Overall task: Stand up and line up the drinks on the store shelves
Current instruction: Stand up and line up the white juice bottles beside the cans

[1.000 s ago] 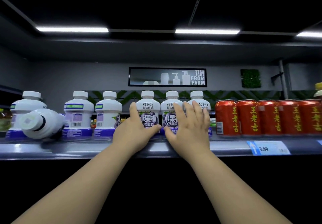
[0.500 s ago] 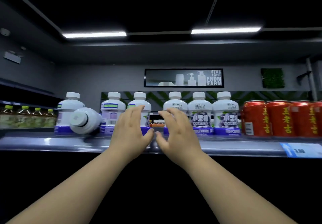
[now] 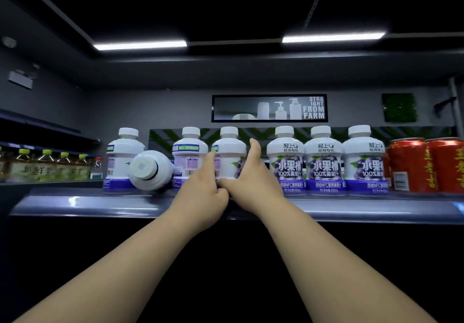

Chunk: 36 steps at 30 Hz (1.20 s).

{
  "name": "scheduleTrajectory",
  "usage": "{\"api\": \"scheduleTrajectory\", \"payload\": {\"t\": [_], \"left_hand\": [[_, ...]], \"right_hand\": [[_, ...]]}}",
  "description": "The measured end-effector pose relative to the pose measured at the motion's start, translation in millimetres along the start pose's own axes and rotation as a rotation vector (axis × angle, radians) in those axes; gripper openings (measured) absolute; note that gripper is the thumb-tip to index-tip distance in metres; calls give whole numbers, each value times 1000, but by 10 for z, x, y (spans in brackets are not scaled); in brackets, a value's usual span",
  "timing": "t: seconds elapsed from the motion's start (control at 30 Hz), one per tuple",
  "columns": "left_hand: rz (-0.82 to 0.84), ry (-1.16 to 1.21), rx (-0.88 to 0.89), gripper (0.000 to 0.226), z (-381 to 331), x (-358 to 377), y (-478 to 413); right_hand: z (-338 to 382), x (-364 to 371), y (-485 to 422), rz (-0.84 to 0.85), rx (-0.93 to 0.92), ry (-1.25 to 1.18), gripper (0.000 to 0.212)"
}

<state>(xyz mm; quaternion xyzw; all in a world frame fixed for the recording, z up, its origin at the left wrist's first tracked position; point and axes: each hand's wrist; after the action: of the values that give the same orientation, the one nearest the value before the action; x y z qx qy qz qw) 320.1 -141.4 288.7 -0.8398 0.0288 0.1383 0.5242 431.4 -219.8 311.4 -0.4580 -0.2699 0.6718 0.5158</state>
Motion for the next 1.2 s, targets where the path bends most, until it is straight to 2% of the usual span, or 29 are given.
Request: {"api": "scheduleTrajectory", "payload": {"t": [0.07,0.23,0.37,0.43,0.5,0.53,0.6,0.67,0.73,0.83,0.97,1.2], "left_hand": [[7,23,-12,87,17,19,-9],[-23,104,-57,91,86,37,7],[7,46,-24,86,36,25,-54],[22,-14,20,82,-28,31,-86],[28,-65,41,85,-87,51,-132],[31,-82,43,87,-112,77,-153],[36,-129,47,91,-174,137,-187],[27,-179,51,97,-243,220,-237],[18,-221,39,107,-288,317,-302],[9,-275,-23,119,-294,463,-351],[-28,-356,-52,116,-252,563,-333],[-38,-347,43,105,-255,536,-300]], "right_hand": [[-14,24,26,-63,-25,-1,111],[4,31,45,42,-32,110,109],[-80,-66,112,-45,-81,15,86],[-160,-121,150,-83,-103,-120,79],[-254,-193,177,-149,-172,-194,69],[-310,-245,173,-224,-251,-149,64],[-440,-318,145,-416,-442,20,58],[-597,-339,63,-540,-500,213,64],[-658,-362,34,-520,-388,350,80],[-705,-353,16,-437,-168,420,94],[-713,-319,80,-583,-145,466,94],[-664,-408,117,-457,-23,511,97]]}}
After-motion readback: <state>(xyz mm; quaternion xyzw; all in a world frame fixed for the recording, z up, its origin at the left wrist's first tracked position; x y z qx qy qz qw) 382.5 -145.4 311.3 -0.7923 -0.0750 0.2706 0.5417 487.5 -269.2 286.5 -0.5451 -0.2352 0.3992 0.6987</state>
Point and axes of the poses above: each hand's wrist, its own y-axis away from the middle knuckle, its own x-axis out of the palm, z = x × y, and after that the axes turned 14 degrees about -z, right-handed
